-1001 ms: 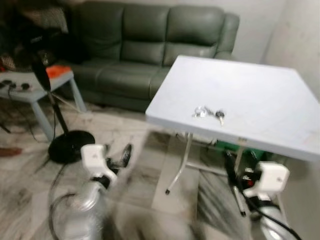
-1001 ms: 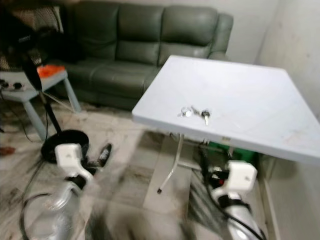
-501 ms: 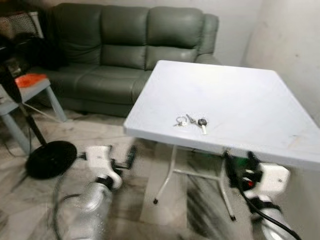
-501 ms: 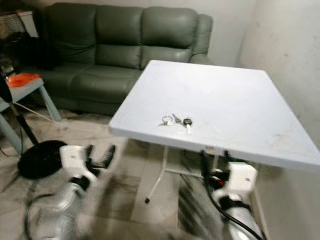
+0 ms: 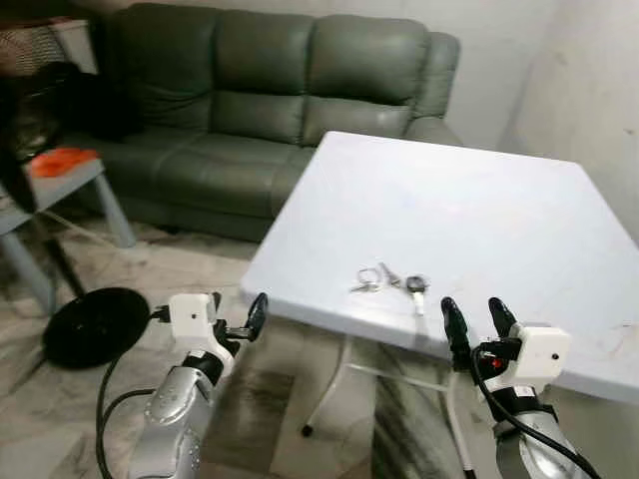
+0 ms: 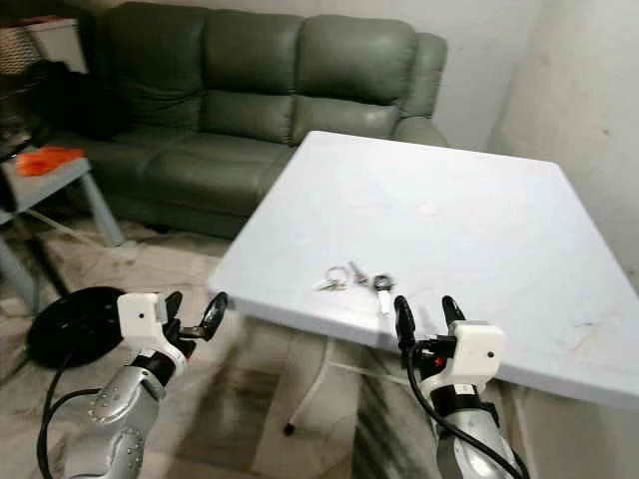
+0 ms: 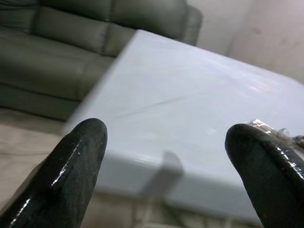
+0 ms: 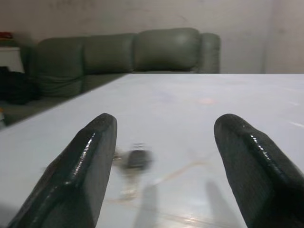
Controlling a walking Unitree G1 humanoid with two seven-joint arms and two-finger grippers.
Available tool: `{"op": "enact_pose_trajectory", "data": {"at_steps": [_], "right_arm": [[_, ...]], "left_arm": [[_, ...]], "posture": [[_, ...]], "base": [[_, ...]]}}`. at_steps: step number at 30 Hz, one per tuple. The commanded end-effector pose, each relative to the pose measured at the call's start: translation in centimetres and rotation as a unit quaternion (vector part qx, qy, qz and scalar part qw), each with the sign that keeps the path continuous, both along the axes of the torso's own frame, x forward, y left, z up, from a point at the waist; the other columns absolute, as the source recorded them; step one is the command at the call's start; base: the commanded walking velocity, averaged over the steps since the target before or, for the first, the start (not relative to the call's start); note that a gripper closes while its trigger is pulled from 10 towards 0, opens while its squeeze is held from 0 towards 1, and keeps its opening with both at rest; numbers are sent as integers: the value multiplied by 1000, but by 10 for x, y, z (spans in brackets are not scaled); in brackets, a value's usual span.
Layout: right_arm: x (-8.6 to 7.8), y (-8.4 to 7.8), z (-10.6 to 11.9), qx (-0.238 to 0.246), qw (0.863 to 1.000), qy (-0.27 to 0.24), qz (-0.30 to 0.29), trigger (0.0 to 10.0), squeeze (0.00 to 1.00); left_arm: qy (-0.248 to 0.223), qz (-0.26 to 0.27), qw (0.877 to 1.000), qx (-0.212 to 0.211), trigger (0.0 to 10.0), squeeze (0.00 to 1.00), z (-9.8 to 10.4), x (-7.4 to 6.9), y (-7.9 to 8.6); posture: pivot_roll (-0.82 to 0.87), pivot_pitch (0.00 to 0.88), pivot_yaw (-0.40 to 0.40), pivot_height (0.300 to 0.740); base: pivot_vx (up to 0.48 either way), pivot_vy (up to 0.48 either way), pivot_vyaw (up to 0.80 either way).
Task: Hang keys on a hook
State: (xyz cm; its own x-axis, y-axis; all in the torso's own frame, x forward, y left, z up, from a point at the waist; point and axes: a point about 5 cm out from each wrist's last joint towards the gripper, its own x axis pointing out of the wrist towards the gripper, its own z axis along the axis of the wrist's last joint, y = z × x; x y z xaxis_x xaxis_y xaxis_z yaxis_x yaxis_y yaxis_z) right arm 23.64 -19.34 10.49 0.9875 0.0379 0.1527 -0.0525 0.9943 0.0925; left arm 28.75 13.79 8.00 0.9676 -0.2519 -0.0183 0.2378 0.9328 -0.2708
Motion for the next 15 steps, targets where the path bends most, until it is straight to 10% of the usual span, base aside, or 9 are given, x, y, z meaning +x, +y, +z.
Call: {"op": "enact_pose_trajectory", "data": {"at_steps": [1,15], "right_arm": [[2,0,4,3,1000,-6,0,10000,0],[6,-4,5,-10,1000,-2,11,10000,0]], "left_arm": [[-7,-3,1000,6,10000,0,4,1,1],[-9,-24,999,23,10000,0,3,-3,-9]], "posture": [[-28,6,-30,740],[-29,17,-35,740]], "base": [[469,0,0],[167,0,0]]}}
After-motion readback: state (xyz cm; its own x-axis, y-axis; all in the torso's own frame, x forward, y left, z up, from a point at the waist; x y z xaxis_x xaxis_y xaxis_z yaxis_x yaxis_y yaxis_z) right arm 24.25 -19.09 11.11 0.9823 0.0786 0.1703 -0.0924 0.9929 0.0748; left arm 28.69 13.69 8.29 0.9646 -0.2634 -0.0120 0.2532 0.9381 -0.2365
